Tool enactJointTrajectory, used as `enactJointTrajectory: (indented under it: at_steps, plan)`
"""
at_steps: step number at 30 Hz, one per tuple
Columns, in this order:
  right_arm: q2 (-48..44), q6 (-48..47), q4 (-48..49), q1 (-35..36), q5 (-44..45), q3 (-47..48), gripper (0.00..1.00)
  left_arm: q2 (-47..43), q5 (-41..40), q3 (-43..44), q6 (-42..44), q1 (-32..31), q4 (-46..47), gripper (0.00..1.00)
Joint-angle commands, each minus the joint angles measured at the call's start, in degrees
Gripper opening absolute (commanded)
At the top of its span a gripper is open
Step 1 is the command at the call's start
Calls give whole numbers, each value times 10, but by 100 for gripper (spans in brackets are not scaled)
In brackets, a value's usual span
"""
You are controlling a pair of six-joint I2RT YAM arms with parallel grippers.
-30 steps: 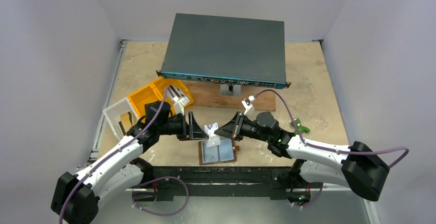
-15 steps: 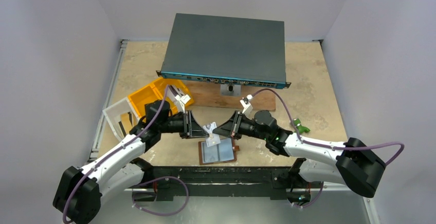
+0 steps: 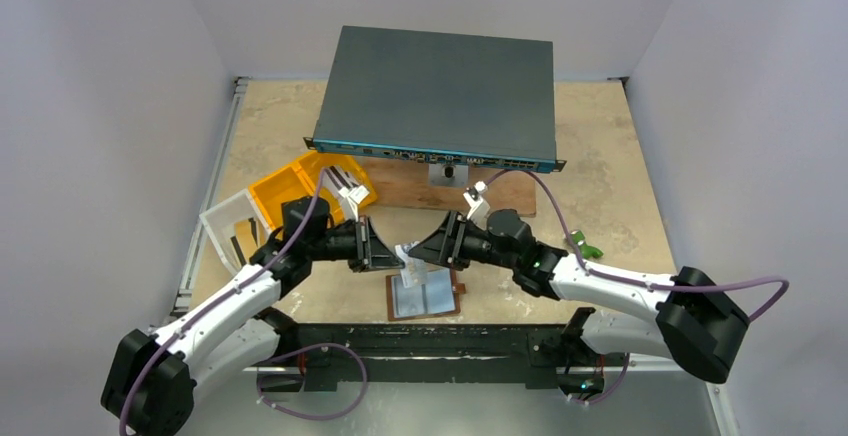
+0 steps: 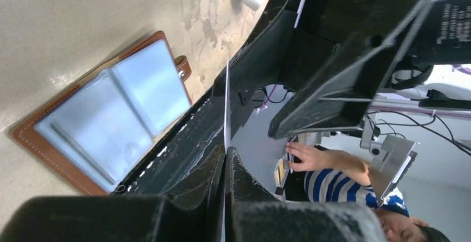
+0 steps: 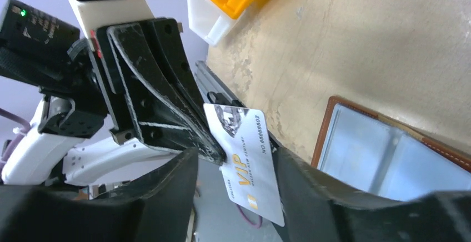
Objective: Take the credit cards out of the card holder
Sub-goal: Place the credit card in the storage box.
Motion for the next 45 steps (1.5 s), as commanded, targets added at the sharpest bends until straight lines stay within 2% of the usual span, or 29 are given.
enactJointTrajectory:
  at_steps: [1, 5, 11, 16, 21, 26, 33, 45]
  plan:
    - [-16, -46, -56, 4, 41, 46, 59, -30, -36, 14, 4, -1, -47, 0]
    - [-30, -82, -146, 4, 92, 77, 77, -68, -103, 34, 26, 0, -150, 0]
    - [-53, -104, -209, 4, 133, 95, 98, -116, -269, 95, 65, 3, -344, 0]
    - [-36, -135, -278, 4, 176, 131, 99, -125, -387, 140, 60, 3, -452, 0]
    - [-28, -148, -299, 4, 190, 146, 99, -115, -464, 185, 65, 18, -497, 0]
    - [-37, -152, -294, 4, 183, 147, 99, -73, -440, 220, 95, 103, -467, 0]
    - [-54, -156, -309, 4, 184, 144, 99, 1, -321, 249, 122, 240, -365, 0]
    - [-90, -153, -328, 4, 181, 139, 99, 173, -283, 310, 109, 316, -243, 0]
